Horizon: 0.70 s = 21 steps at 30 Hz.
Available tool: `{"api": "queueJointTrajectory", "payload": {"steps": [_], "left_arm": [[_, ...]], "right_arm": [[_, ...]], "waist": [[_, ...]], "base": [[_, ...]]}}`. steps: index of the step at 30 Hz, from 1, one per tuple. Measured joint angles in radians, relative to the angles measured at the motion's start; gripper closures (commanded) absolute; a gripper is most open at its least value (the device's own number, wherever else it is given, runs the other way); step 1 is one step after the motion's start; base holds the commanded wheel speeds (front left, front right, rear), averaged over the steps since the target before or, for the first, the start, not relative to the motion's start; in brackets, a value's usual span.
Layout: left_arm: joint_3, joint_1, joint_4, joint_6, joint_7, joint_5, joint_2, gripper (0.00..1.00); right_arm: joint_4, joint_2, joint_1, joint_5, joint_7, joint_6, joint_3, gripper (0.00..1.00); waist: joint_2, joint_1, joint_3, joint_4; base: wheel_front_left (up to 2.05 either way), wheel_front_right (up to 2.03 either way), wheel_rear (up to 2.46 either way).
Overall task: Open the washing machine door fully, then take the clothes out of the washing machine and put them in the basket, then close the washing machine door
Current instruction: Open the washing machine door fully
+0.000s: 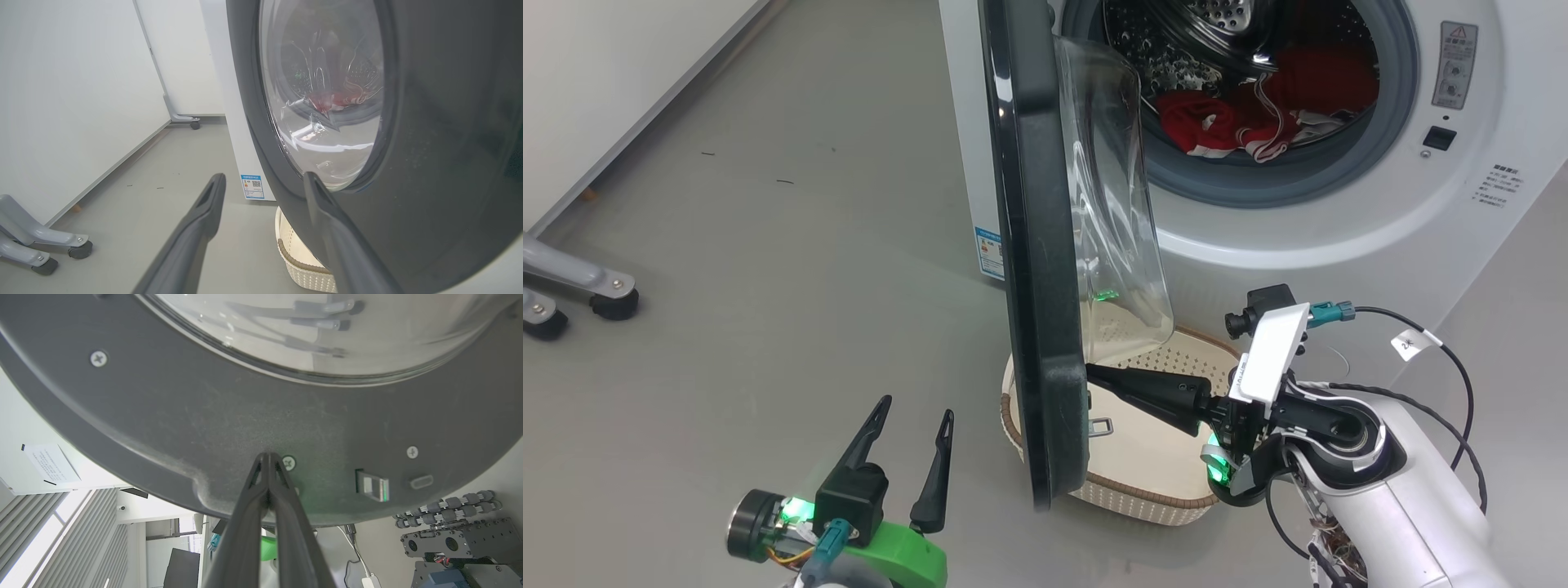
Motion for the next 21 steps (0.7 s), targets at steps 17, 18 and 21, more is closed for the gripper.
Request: {"api": "queueJointTrajectory", "payload": {"steps": [17,18,21], "left_arm": [[0.003,0.011,-0.017,0.003,0.000,-0.001,0.002,0.00],[0.003,0.011,-0.017,0.003,0.000,-0.001,0.003,0.00],[0.002,0.011,-0.017,0.003,0.000,-0.001,0.003,0.00]], "right_arm": [[-0.065,0.005,0.079,0.026,-0.187,0.069,-0.132,1.00],[-0.072,0.006,0.093,0.026,-0.202,0.072,-0.147,1.00],[-0.096,0.004,0.134,0.022,-0.247,0.082,-0.188,1.00]], "waist": [[0.0000,0.0000,0.004,-0.025],[-0.0001,0.0000,0.004,-0.026],[0.0000,0.0000,0.002,-0.030]], "base": [[0.00,0.00,0.00],[0.00,0.00,0.00],[0.00,0.00,0.00]]}}
